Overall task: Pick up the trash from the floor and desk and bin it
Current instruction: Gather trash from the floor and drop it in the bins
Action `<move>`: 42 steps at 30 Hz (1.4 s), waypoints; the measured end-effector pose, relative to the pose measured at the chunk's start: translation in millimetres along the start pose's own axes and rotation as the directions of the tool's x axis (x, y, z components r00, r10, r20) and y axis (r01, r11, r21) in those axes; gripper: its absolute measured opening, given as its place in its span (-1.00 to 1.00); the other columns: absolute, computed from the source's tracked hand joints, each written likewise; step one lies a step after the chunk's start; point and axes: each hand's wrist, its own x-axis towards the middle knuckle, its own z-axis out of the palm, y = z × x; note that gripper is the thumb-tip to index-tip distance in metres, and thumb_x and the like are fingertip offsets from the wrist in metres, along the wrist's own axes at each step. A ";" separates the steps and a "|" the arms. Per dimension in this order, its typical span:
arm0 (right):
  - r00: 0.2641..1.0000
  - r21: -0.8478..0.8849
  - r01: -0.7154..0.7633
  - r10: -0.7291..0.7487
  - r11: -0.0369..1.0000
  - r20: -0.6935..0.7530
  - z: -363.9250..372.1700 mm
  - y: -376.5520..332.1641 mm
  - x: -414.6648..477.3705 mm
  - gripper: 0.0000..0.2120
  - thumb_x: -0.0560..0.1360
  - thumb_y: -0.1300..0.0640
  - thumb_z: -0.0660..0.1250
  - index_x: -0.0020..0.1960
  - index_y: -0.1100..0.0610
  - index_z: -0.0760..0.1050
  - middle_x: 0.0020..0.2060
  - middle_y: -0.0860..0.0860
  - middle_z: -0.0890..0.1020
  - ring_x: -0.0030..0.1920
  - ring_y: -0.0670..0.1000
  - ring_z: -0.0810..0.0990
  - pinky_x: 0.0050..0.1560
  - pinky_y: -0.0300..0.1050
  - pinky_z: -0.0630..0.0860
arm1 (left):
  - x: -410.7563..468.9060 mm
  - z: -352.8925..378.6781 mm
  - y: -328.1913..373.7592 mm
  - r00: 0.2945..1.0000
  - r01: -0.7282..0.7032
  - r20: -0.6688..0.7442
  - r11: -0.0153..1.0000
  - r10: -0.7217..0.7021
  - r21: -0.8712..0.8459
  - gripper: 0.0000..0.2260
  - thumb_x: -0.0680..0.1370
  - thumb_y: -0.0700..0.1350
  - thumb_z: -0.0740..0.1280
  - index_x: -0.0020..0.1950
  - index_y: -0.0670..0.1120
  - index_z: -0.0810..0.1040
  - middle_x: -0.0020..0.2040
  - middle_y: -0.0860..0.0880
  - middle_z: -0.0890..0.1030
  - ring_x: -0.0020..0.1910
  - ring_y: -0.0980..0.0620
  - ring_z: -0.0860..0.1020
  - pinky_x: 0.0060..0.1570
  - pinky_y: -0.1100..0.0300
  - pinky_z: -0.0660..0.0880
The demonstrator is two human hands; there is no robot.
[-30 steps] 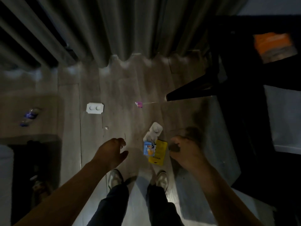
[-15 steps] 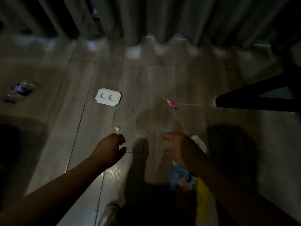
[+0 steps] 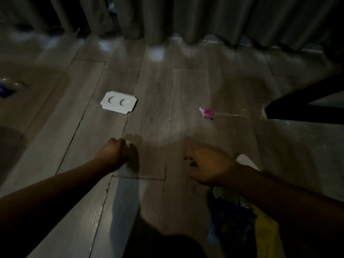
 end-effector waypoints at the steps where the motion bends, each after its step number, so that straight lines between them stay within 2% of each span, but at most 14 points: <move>1: 1.000 0.003 -0.004 0.004 1.000 0.006 1.4 2.7 -2.4 -0.49 0.53 0.11 0.30 0.45 0.08 0.30 0.39 0.04 0.40 0.34 0.01 0.40 0.28 -0.19 0.33 | 0.5 4.3 2.3 0.999 -0.049 0.017 0.999 0.048 0.022 -0.62 0.51 -0.05 0.38 0.27 -0.14 0.44 0.20 -0.19 0.44 0.04 -0.11 0.51 -0.02 0.14 0.44; 4: 1.000 -0.026 -0.025 0.025 0.999 0.002 4.0 12.4 -4.1 -0.51 0.52 0.11 0.31 0.42 0.10 0.34 0.33 0.05 0.45 0.30 0.01 0.44 0.20 -0.23 0.36 | 7.0 7.9 6.3 0.988 -0.157 0.019 0.985 0.156 0.066 -0.66 0.56 -0.01 0.30 0.29 -0.11 0.43 0.20 -0.15 0.41 0.01 -0.05 0.50 -0.02 0.18 0.45; 8: 0.999 -0.050 -0.027 0.026 0.998 -0.025 2.8 14.9 -6.0 -0.61 0.51 0.13 0.30 0.33 0.13 0.45 0.23 0.08 0.55 0.20 0.03 0.53 0.18 -0.16 0.45 | 10.2 7.7 5.1 0.991 -0.136 0.000 0.986 0.136 0.092 -0.64 0.57 -0.02 0.28 0.31 -0.13 0.40 0.23 -0.17 0.39 0.04 -0.10 0.52 0.02 0.14 0.47; 11: 0.999 -0.049 -0.022 0.020 0.999 -0.035 1.1 13.5 -6.2 -0.57 0.48 0.12 0.33 0.34 0.12 0.43 0.25 0.07 0.53 0.23 0.03 0.52 0.23 -0.10 0.45 | 8.1 14.6 8.5 0.991 -0.132 0.043 0.986 0.128 0.103 -0.64 0.59 -0.02 0.23 0.36 -0.11 0.39 0.27 -0.15 0.40 0.11 -0.06 0.50 0.08 0.18 0.45; 15: 0.999 -0.068 -0.052 0.052 0.996 0.004 4.6 23.1 0.1 -0.53 0.50 0.09 0.32 0.39 0.13 0.38 0.30 0.07 0.48 0.28 0.02 0.47 0.23 -0.18 0.39 | 12.4 19.7 13.7 0.982 -0.191 0.019 0.977 0.190 0.094 -0.67 0.61 -0.04 0.19 0.36 -0.09 0.42 0.28 -0.12 0.42 0.14 -0.03 0.48 0.14 0.19 0.45; 18: 0.995 -0.059 -0.094 0.096 0.994 0.024 2.0 30.9 2.3 -0.47 0.49 0.09 0.35 0.43 0.10 0.33 0.34 0.05 0.44 0.33 0.01 0.43 0.31 -0.14 0.38 | 16.0 18.8 22.8 0.973 -0.230 -0.017 0.971 0.232 0.070 -0.71 0.60 -0.05 0.23 0.30 -0.10 0.45 0.22 -0.09 0.44 0.08 0.01 0.48 0.05 0.24 0.43; 21: 0.992 -0.030 -0.125 0.126 0.992 0.009 -4.2 37.8 2.9 -0.49 0.48 0.10 0.35 0.41 0.09 0.36 0.32 0.06 0.47 0.30 0.01 0.46 0.29 -0.12 0.41 | 21.0 17.6 36.9 0.967 -0.252 -0.036 0.967 0.253 0.022 -0.77 0.56 -0.06 0.29 0.18 -0.11 0.50 0.12 -0.08 0.47 -0.02 0.05 0.43 -0.07 0.28 0.32; 23: 0.989 0.004 -0.142 0.142 0.990 -0.036 -9.2 45.1 3.1 -0.52 0.48 0.11 0.35 0.38 0.09 0.39 0.28 0.05 0.50 0.26 0.01 0.49 0.26 -0.09 0.45 | 25.5 17.1 46.6 0.959 -0.281 -0.042 0.960 0.282 0.015 -0.81 0.56 -0.09 0.29 0.14 -0.11 0.50 0.10 -0.08 0.48 -0.02 0.04 0.45 -0.07 0.28 0.32; 28: 0.971 0.058 -0.198 0.204 0.979 -0.128 -22.3 71.2 6.0 -0.53 0.49 0.08 0.35 0.38 0.09 0.40 0.22 0.06 0.54 0.20 0.02 0.52 0.22 -0.07 0.47 | 42.9 10.6 80.4 0.930 -0.368 -0.034 0.924 0.366 -0.103 -0.80 0.58 -0.12 0.26 0.19 -0.08 0.43 0.09 -0.07 0.51 0.03 -0.01 0.51 0.04 0.14 0.48; 33: 0.950 0.186 -0.250 0.277 0.950 -0.141 -28.7 100.6 10.0 -0.60 0.48 0.12 0.37 0.30 0.11 0.46 0.16 0.08 0.57 0.17 0.04 0.54 0.20 -0.01 0.50 | 79.7 16.1 126.3 0.877 -0.480 -0.028 0.874 0.479 -0.078 -0.78 0.57 -0.09 0.27 0.20 -0.06 0.47 0.12 -0.05 0.51 0.10 -0.01 0.50 0.06 0.19 0.39; 35: 0.933 0.230 -0.279 0.320 0.932 -0.164 -29.0 114.4 10.9 -0.59 0.46 0.10 0.39 0.29 0.10 0.46 0.18 0.08 0.56 0.18 0.04 0.53 0.21 -0.01 0.49 | 96.4 18.4 147.9 0.865 -0.501 -0.048 0.861 0.499 -0.091 -0.80 0.57 -0.08 0.27 0.18 -0.07 0.50 0.13 -0.05 0.52 0.10 0.00 0.50 0.13 0.12 0.42; 38: 0.913 0.243 -0.299 0.351 0.923 -0.208 -27.0 133.9 12.3 -0.54 0.46 0.11 0.40 0.34 0.09 0.44 0.23 0.04 0.53 0.18 0.01 0.52 0.19 -0.11 0.49 | 122.2 16.8 181.3 0.850 -0.525 -0.114 0.846 0.514 -0.097 -0.79 0.56 -0.07 0.27 0.18 -0.06 0.50 0.11 -0.05 0.54 0.06 0.00 0.52 0.08 0.12 0.46; 42: 0.918 0.237 -0.290 0.339 0.927 -0.204 -19.0 149.3 16.6 -0.56 0.49 0.10 0.39 0.35 0.07 0.43 0.27 0.01 0.50 0.21 -0.02 0.51 0.17 -0.17 0.47 | 154.4 21.2 222.3 0.824 -0.557 -0.177 0.826 0.539 -0.079 -0.71 0.55 -0.09 0.30 0.25 -0.09 0.47 0.19 -0.10 0.51 0.12 -0.05 0.50 0.12 0.13 0.41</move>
